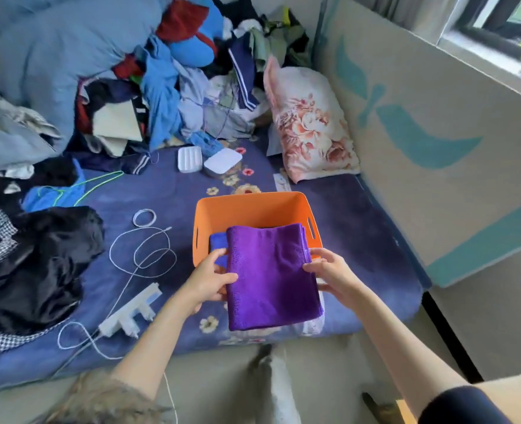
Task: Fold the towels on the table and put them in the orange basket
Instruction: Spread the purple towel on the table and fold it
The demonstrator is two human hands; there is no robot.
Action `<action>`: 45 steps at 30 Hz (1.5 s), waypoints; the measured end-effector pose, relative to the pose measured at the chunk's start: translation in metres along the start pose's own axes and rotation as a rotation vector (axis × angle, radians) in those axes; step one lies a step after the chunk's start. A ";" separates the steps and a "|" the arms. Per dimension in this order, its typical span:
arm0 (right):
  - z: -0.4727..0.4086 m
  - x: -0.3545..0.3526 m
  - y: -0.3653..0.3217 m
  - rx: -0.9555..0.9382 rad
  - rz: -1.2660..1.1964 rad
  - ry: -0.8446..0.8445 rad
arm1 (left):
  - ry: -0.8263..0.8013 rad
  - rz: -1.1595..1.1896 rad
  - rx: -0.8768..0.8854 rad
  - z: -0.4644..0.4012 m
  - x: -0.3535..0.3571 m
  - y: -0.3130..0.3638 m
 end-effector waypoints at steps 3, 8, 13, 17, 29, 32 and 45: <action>-0.054 0.016 -0.015 0.025 0.026 -0.033 | 0.027 -0.012 -0.041 -0.051 0.003 0.007; -0.148 0.043 -0.026 0.142 0.109 -0.059 | 0.074 -0.058 -0.131 -0.135 0.014 0.012; -0.221 0.081 -0.011 0.279 0.182 -0.089 | 0.159 -0.128 -0.186 -0.209 0.019 -0.007; -0.263 0.116 0.013 0.409 0.205 -0.096 | 0.258 -0.302 -0.193 -0.255 0.020 -0.039; -0.333 0.187 0.107 0.544 0.269 -0.009 | 0.300 -0.848 -0.191 -0.336 0.032 -0.114; -0.349 0.198 0.111 0.495 0.272 -0.010 | 0.338 -0.919 -0.149 -0.345 0.033 -0.116; -0.354 0.202 0.103 0.098 0.616 0.018 | 0.378 -1.072 -0.146 -0.347 0.039 -0.110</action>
Point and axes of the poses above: each hand's wrist, its own z-axis away from the middle knuckle, its own x-axis out of the palm, y = z × x, the point moved 4 cm from there along -z, towards the middle knuckle, and after that the axes turned 13 degrees about y, right-handed, at the moved point
